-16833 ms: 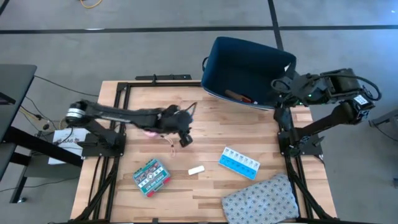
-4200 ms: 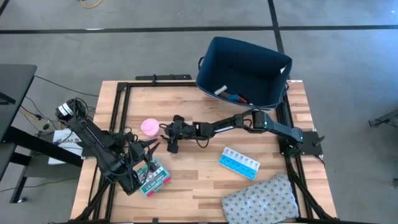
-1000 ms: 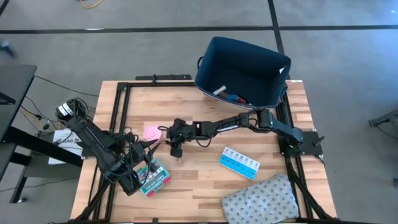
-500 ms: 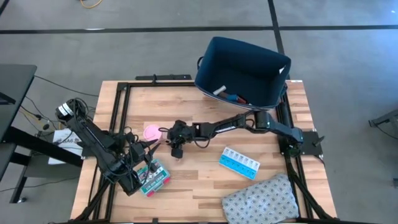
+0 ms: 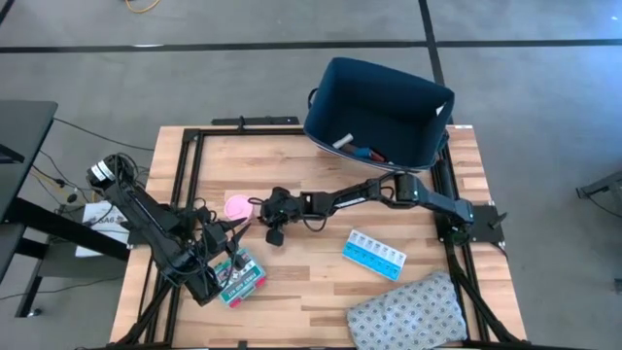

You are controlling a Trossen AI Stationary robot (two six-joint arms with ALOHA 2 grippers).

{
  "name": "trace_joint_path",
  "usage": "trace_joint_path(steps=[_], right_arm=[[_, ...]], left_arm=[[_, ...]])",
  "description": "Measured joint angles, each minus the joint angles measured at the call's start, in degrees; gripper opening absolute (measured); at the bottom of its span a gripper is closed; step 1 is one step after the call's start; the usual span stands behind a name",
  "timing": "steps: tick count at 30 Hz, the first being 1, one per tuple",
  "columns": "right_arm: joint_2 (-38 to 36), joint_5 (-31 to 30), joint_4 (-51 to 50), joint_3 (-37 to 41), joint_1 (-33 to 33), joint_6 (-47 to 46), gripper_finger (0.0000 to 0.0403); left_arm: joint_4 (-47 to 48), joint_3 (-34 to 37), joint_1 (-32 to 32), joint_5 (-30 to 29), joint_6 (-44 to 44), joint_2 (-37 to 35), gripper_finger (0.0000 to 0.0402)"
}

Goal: Pick & place medical supplies in basket/bin
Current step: Put the pink tumbler into the blue bin

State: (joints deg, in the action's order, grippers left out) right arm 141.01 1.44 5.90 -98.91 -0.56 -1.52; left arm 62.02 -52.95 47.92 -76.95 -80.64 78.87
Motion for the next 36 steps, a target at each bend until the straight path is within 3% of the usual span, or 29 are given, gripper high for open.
trace_joint_path(steps=[2,9,14,21,29,33,36], right_arm=[[0.0,0.17,0.06,0.0,0.07,0.45,0.0008],[-3.54,0.13,-2.28,0.01,2.08,4.49,0.0003],[-8.98,-1.68,-10.17,0.02,4.4,10.35,0.0002],[-18.92,-21.78,-23.67,0.02,9.07,16.64,0.0001],[-30.41,-38.19,-39.75,0.02,11.8,16.61,0.0001],[-37.04,-48.24,-44.04,0.02,12.32,16.22,0.0],[-41.78,-52.52,-45.5,0.02,12.0,15.87,0.0]], left_arm=[[-0.02,0.0,0.0,0.0,0.04,0.0,0.0072],[0.0,0.0,0.0,0.02,0.09,0.0,0.0072],[-0.02,0.0,0.0,0.04,0.08,0.0,0.0072],[-0.04,0.0,0.0,0.04,0.09,0.0,0.0072],[-0.04,0.0,0.0,-0.02,0.06,0.0,0.0072],[-0.04,0.0,0.0,-0.07,0.06,0.0,0.0072],[-0.06,0.0,0.0,-0.16,0.41,0.0,0.0072]])
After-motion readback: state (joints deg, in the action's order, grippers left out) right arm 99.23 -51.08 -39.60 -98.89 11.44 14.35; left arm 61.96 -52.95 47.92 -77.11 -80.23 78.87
